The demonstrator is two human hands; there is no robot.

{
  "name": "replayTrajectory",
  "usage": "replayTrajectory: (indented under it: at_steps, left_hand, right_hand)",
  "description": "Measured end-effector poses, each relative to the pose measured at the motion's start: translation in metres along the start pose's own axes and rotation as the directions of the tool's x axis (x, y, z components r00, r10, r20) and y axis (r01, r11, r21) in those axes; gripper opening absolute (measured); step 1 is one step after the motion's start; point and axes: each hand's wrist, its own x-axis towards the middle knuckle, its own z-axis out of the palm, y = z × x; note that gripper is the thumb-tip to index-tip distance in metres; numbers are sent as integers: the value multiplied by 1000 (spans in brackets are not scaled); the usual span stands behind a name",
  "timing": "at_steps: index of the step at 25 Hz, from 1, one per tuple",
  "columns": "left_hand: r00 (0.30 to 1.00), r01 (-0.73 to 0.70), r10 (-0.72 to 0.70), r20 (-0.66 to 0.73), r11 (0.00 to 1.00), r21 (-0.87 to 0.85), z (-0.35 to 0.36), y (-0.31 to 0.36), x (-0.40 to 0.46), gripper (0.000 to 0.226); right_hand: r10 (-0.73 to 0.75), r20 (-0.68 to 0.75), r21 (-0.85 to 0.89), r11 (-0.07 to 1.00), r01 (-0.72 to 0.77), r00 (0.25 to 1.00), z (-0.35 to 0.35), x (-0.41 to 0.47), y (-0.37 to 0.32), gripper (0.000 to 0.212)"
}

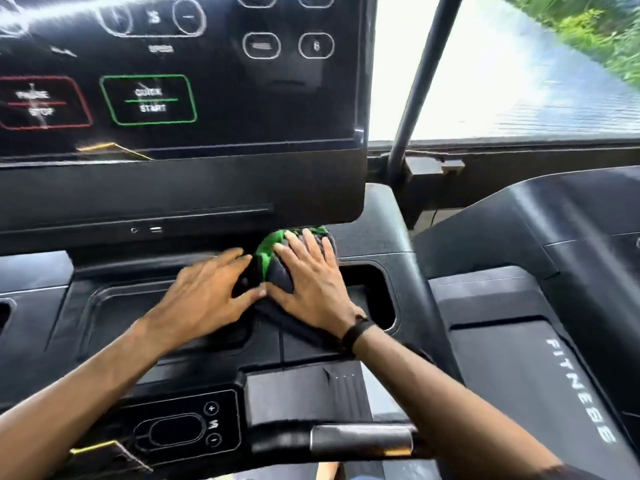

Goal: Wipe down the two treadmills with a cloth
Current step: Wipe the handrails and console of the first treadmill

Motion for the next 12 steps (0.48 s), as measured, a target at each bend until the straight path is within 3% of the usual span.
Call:
replayTrajectory:
  at_steps: [3,6,7,9,10,12]
  left_hand:
    - [989,124,-124,82,992,13,3,35,-10,111]
    - [983,106,-128,131,981,164,9,54,-16,129]
    - [986,89,-115,118,975,202,11,58,-15,130]
    - [994,2,-32,103,959,285,15,64,-12,120]
    - [993,-45,7,119,947,318,16,65,-11,115]
    - [987,-91,39,154,933,348,11,63,-9,113]
  right_hand:
    - [-18,-42,18,1000,19,999,-4,28,33,56]
    - [35,-12,65,997,-34,999,-10,56,49,48]
    - [82,43,142,986,-88,996,-14,65,56,51]
    - [200,198,278,928,-250,960,-27,85,80,82]
    - [219,230,225,936,-271,948,-31,93,95,88]
    - [246,182,66,963,-261,952,-34,100,126,77]
